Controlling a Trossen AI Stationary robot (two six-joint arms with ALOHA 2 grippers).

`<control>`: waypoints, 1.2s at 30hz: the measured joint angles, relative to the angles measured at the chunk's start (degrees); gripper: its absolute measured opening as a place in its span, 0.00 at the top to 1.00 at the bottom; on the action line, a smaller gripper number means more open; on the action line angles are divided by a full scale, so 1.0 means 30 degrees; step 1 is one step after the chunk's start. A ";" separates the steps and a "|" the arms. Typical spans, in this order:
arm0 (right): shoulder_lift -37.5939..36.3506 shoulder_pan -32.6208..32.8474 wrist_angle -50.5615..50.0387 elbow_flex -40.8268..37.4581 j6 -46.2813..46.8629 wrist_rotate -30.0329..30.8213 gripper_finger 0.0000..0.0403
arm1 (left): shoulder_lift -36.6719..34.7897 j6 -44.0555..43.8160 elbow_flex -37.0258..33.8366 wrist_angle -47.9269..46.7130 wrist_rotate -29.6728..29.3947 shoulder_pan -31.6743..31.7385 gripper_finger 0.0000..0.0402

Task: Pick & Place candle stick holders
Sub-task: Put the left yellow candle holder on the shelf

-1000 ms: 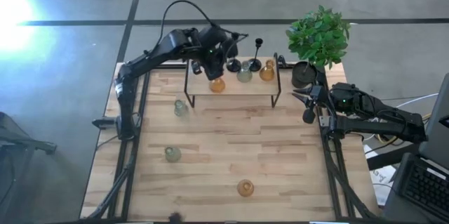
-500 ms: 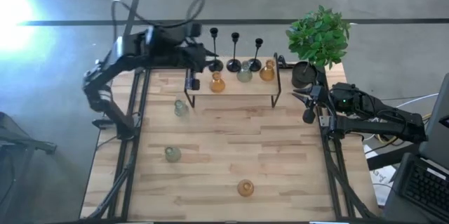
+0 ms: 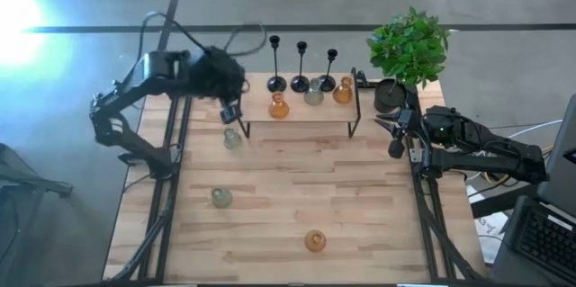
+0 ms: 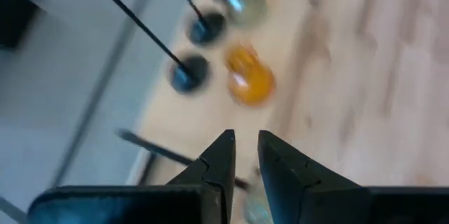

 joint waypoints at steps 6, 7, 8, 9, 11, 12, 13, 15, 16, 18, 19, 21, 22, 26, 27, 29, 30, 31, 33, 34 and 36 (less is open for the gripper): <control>0.0000 -0.0003 -0.0006 0.0000 0.0000 0.0000 0.87 | -0.1792 -0.2642 -0.6023 0.1862 0.1287 -0.0046 0.83; 0.0000 -0.0002 -0.0006 0.0000 0.0000 0.0000 0.87 | -0.2285 -0.3117 -0.7017 0.2823 0.1669 -0.0046 0.83; 0.0000 -0.0002 -0.0002 0.0000 0.0000 0.0000 0.87 | -0.2822 -0.3527 -0.8007 0.3916 0.2113 -0.0046 0.83; 0.0000 0.0001 -0.0007 0.0000 0.0000 0.0000 0.87 | -0.3329 -0.3879 -0.9005 0.5132 0.2515 -0.0052 0.83; 0.0000 -0.0005 -0.0006 0.0000 0.0000 0.0000 0.87 | -0.4141 -0.4360 -1.0909 0.7670 0.2687 -0.0073 0.83; 0.0000 0.0000 0.0000 0.0000 0.0000 0.0000 0.87 | -0.4473 -0.4446 -1.1866 0.8837 0.2692 -0.0071 0.83; 0.0000 0.0000 -0.0007 0.0000 0.0000 0.0000 0.87 | -0.4757 -0.4475 -1.2803 1.0036 0.2681 -0.0061 0.83; 0.0000 -0.0001 0.0000 0.0000 0.0000 0.0000 0.87 | -0.5324 -0.4490 -1.4525 1.2438 0.2649 -0.0054 0.83; 0.0000 0.0001 -0.0007 0.0000 0.0000 0.0000 0.87 | -0.5546 -0.4503 -1.5316 1.3467 0.2629 -0.0054 0.83; 0.0000 0.0001 -0.0007 0.0000 0.0000 0.0000 0.87 | -0.5764 -0.4554 -1.6762 1.4827 0.2626 -0.0054 0.83; 0.0000 -0.0007 0.0000 0.0000 0.0000 0.0000 0.87 | -0.5774 -0.4619 -1.7417 1.5415 0.2626 -0.0054 0.83; 0.0000 -0.0006 -0.0007 0.0000 0.0000 0.0000 0.87 | -0.5752 -0.4679 -1.8606 1.6738 0.2634 -0.0054 0.83; 0.0000 0.0001 0.0000 0.0000 0.0000 0.0000 0.87 | -0.5766 -0.4676 -1.9078 1.7432 0.2634 -0.0054 0.83; 0.0000 -0.0004 -0.0007 0.0000 0.0000 0.0000 0.87 | -0.5676 -0.4340 -2.0729 2.0400 0.2134 -0.0054 0.83; -0.0001 -0.0002 -0.0001 0.0000 0.0000 0.0000 0.87 | -0.5617 -0.4136 -2.1104 2.1131 0.1868 -0.0054 0.83; 0.0000 -0.0002 -0.0007 0.0000 0.0000 0.0000 0.87 | -0.5553 -0.3846 -2.1685 2.2559 0.1169 -0.0054 0.83; 0.0000 0.0001 0.0000 0.0000 0.0000 0.0000 0.87 | -0.5522 -0.3810 -2.1944 2.3192 0.0772 -0.0054 0.83; 0.0000 -0.0005 -0.0002 0.0000 0.0000 0.0000 0.87 | -0.5455 -0.3794 -2.2178 2.3805 0.0321 -0.0049 0.83; 0.0000 -0.0006 0.0000 0.0000 0.0000 0.0000 0.87 | -0.5290 -0.3579 -2.2586 2.4646 -0.0689 -0.0006 0.83; 0.0000 -0.0007 0.0000 0.0000 0.0000 0.0000 0.87 | -0.5181 -0.3350 -2.2727 2.4973 -0.1087 -0.0003 0.83; 0.0000 -0.0007 0.0000 0.0006 0.0000 0.0000 0.87 | -0.4960 -0.2942 -2.2912 2.6045 -0.1548 0.0005 0.83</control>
